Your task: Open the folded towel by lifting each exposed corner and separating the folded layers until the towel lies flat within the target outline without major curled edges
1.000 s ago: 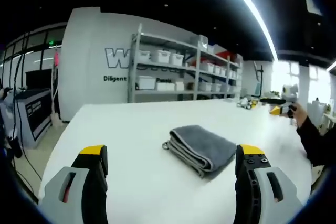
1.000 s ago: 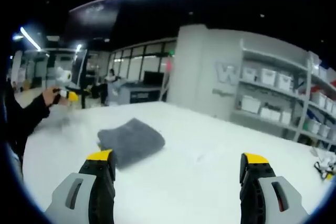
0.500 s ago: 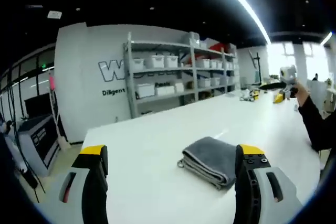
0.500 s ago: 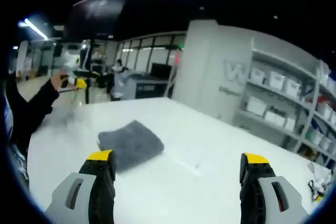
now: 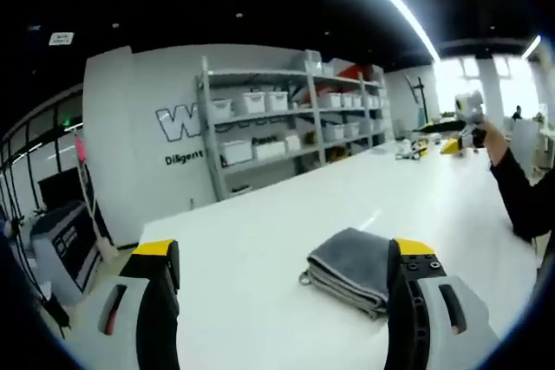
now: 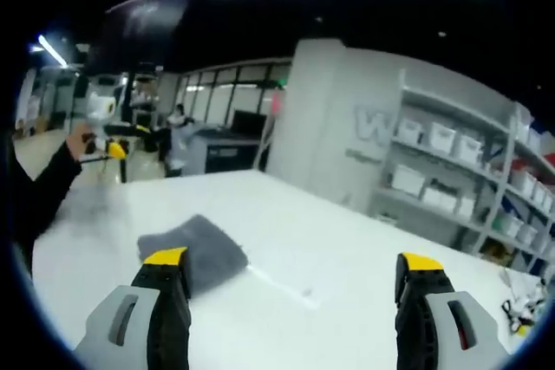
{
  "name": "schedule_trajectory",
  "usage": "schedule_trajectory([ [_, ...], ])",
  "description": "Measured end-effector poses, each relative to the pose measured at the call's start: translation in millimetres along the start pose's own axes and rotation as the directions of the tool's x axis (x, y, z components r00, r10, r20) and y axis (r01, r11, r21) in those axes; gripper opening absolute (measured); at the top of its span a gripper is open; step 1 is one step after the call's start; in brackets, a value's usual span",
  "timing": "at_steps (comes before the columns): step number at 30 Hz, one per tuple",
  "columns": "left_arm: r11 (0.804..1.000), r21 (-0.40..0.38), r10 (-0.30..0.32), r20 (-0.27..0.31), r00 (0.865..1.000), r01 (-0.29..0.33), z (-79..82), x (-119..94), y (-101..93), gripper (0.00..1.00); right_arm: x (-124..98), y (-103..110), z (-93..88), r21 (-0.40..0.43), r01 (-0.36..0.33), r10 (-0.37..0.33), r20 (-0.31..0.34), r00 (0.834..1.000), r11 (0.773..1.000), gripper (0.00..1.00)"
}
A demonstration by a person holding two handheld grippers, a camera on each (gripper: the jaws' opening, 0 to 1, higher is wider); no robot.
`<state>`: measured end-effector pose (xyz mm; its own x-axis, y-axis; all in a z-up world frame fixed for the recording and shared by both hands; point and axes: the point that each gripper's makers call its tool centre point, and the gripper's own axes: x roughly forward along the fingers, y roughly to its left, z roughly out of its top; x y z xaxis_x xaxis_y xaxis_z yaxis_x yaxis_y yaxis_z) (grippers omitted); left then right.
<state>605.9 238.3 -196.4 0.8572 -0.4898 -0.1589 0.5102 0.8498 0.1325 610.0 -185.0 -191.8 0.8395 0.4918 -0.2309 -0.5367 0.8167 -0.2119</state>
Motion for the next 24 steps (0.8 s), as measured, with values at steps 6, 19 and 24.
schedule_trajectory([
  [6,0.995,-0.078,0.063,0.005,0.998,-0.062,-2.2,-5.1,22.2,0.97,3.8,-3.8,-2.3,0.027,0.005,-0.005,-0.014,1.0,1.0,1.0],
  [19,0.999,-0.048,0.02,-0.008,1.0,-0.02,-4.4,7.2,2.4,0.97,5.7,8.6,-7.8,0.006,-0.031,0.031,-0.031,0.999,0.999,1.0],
  [24,0.998,-0.052,0.02,-0.018,1.0,-0.021,-9.4,9.4,2.5,0.97,5.7,8.7,-10.9,-0.003,-0.03,0.03,-0.043,0.999,1.0,1.0],
])
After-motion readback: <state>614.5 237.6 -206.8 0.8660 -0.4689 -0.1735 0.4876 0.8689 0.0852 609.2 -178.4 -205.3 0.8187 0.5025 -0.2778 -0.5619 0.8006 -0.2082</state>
